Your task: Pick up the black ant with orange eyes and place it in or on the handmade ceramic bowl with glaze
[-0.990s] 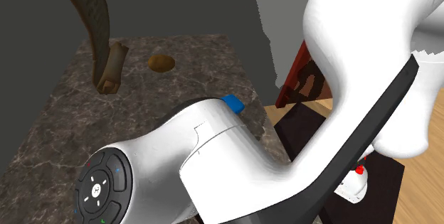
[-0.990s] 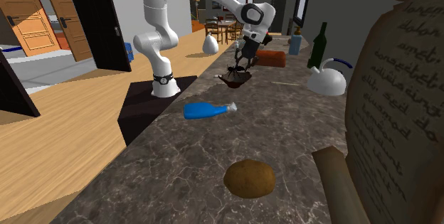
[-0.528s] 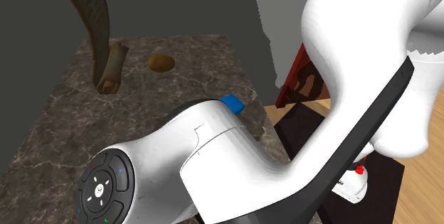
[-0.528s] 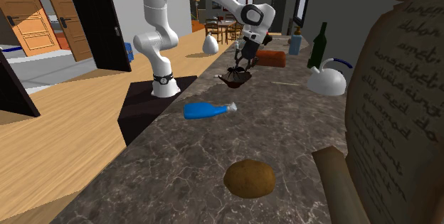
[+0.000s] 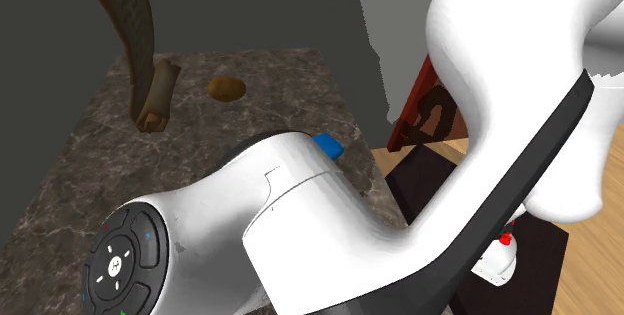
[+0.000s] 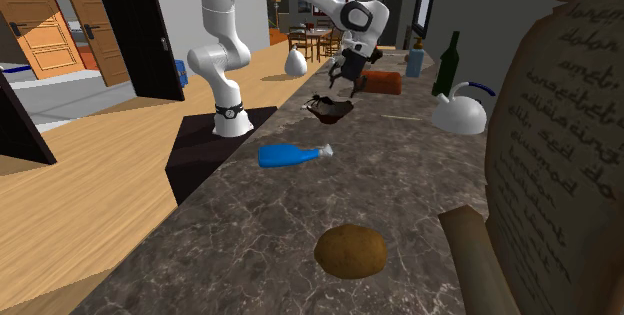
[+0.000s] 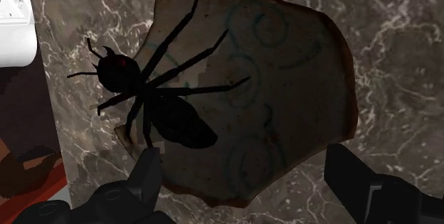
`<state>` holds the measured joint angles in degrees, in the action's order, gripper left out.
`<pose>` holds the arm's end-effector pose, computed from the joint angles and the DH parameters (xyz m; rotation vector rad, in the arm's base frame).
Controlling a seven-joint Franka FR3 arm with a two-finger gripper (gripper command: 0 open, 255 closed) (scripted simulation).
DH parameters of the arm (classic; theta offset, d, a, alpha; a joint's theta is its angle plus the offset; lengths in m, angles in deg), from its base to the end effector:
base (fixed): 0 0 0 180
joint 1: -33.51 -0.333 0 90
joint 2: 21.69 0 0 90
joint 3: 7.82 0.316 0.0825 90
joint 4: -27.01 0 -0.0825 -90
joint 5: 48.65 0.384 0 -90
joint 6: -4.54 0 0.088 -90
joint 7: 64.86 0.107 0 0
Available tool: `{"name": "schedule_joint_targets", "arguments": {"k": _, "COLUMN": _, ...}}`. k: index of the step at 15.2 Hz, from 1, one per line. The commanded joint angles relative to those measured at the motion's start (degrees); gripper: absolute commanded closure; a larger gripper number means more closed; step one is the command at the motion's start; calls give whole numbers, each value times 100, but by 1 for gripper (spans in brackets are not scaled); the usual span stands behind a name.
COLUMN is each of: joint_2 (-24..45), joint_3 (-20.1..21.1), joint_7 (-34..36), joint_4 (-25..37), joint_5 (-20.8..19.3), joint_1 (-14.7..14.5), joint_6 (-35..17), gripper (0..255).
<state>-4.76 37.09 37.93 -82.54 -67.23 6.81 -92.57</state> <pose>0.2206 0.5109 0.3562 2.6659 -0.5579 0.1100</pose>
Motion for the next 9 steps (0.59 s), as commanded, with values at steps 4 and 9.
{"name": "schedule_joint_targets", "arguments": {"k": 4, "joint_2": 70, "joint_3": 35, "joint_7": -2, "joint_4": 548, "joint_5": 24, "joint_1": -127, "joint_6": 501, "gripper": 0}}
{"name": "schedule_joint_targets", "arguments": {"k": 9, "joint_2": 70, "joint_3": 35, "joint_7": -2, "joint_4": 548, "joint_5": 24, "joint_1": -127, "joint_6": 501, "gripper": 0}}
